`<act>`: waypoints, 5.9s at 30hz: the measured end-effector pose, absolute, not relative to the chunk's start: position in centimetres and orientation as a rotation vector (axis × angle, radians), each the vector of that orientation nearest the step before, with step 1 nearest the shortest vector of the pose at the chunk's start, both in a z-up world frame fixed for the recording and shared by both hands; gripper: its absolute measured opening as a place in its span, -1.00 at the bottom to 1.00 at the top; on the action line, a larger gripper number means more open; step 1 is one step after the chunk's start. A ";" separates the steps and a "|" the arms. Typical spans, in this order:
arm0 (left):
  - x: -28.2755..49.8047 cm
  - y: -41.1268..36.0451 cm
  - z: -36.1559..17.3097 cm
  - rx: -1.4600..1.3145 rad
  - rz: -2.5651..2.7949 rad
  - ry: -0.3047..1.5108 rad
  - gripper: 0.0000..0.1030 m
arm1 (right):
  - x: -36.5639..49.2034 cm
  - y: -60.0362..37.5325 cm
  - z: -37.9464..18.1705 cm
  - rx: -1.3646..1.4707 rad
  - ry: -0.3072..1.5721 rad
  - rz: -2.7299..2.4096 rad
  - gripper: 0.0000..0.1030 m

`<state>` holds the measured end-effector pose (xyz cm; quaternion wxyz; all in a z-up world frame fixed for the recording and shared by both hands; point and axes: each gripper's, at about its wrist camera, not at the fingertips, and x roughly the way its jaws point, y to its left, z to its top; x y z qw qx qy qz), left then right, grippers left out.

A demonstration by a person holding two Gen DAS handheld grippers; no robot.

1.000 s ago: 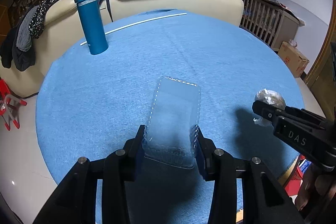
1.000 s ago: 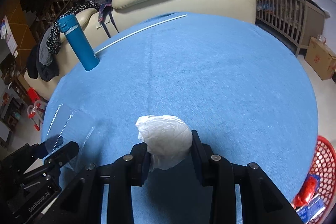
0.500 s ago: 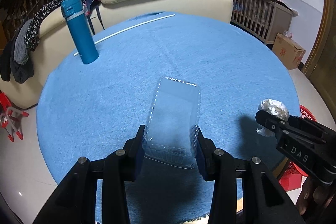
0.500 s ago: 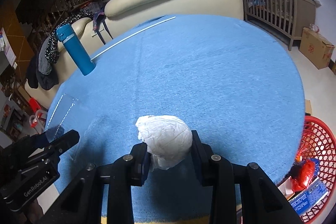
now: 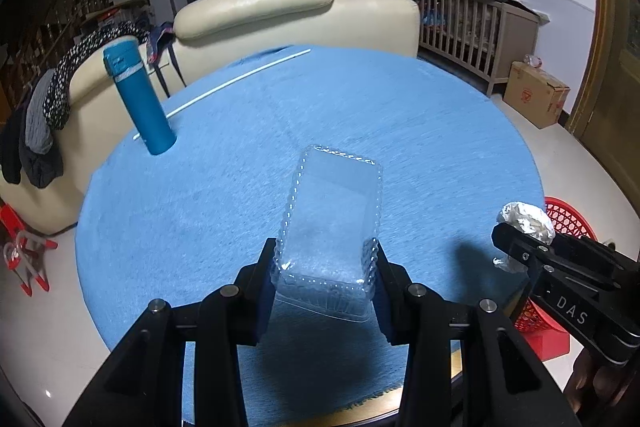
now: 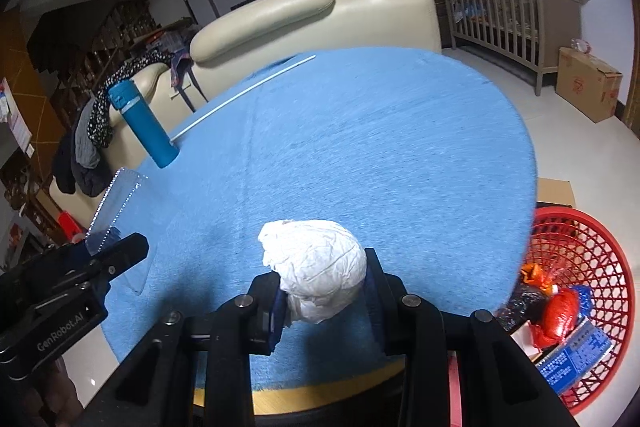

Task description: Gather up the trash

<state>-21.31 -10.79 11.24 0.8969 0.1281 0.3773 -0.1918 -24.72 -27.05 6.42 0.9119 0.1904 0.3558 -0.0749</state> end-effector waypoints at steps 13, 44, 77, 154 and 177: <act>-22.1 -14.9 10.6 0.330 -0.465 0.779 -0.15 | -27.4 -30.0 5.7 0.440 0.718 -0.223 -0.30; -27.5 -30.2 9.4 0.473 -0.774 0.830 -0.15 | -38.0 -45.8 0.6 0.624 0.728 -0.596 -0.30; -30.7 -37.5 6.2 0.560 -0.935 0.949 -0.15 | -43.2 -50.9 3.1 0.779 0.572 -0.686 0.33; -25.4 -20.0 9.4 0.265 -0.785 0.825 0.62 | -36.9 -36.8 6.5 0.405 0.777 -0.659 0.59; -27.5 -21.3 9.5 0.323 -0.865 0.809 0.62 | -38.0 -37.7 6.1 0.420 0.776 -0.709 0.59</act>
